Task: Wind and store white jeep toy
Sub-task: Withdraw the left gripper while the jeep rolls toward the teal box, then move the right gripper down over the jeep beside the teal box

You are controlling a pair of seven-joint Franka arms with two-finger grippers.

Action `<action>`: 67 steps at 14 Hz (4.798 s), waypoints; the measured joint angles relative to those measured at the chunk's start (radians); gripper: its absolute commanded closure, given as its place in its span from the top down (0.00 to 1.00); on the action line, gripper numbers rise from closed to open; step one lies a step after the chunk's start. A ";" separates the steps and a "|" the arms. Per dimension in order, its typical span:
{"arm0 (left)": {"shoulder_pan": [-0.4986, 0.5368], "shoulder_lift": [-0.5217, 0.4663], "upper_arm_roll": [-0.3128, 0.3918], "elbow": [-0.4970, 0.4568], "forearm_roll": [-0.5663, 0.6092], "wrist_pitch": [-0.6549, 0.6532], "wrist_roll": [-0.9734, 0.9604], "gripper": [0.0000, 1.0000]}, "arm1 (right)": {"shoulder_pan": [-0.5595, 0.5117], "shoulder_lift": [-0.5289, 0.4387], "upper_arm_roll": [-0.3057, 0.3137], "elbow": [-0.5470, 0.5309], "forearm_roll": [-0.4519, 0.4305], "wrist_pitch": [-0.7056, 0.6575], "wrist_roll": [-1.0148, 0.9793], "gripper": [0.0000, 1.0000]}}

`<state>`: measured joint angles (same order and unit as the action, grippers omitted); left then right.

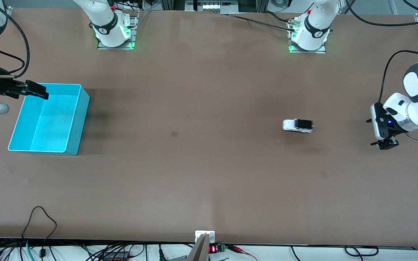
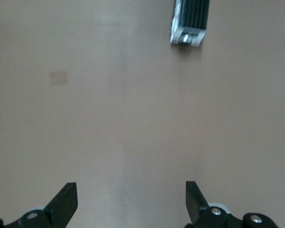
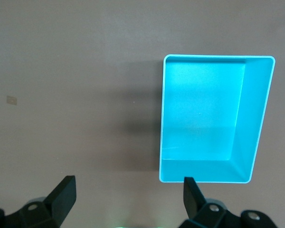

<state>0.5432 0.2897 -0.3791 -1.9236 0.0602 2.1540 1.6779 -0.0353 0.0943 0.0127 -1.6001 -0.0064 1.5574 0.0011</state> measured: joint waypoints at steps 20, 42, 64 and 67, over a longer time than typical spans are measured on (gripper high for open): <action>-0.204 0.009 0.000 0.102 -0.046 -0.005 -0.421 1.00 | 0.000 0.000 0.000 0.000 0.000 -0.013 0.000 1.00; -0.292 -0.016 0.087 0.371 -0.046 -0.268 -1.491 1.00 | 0.055 0.063 0.010 -0.050 0.003 -0.082 0.204 1.00; -0.480 -0.114 0.336 0.526 -0.079 -0.556 -1.711 1.00 | 0.125 -0.099 0.004 -0.764 0.004 0.630 1.399 1.00; -0.480 -0.114 0.336 0.526 -0.079 -0.563 -1.711 1.00 | 0.159 -0.047 0.005 -0.777 0.004 0.659 1.530 1.00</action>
<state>0.0636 0.1759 -0.0430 -1.3979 -0.0187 1.5911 -0.0333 0.1240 0.0468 0.0178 -2.3768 -0.0020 2.2169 1.5306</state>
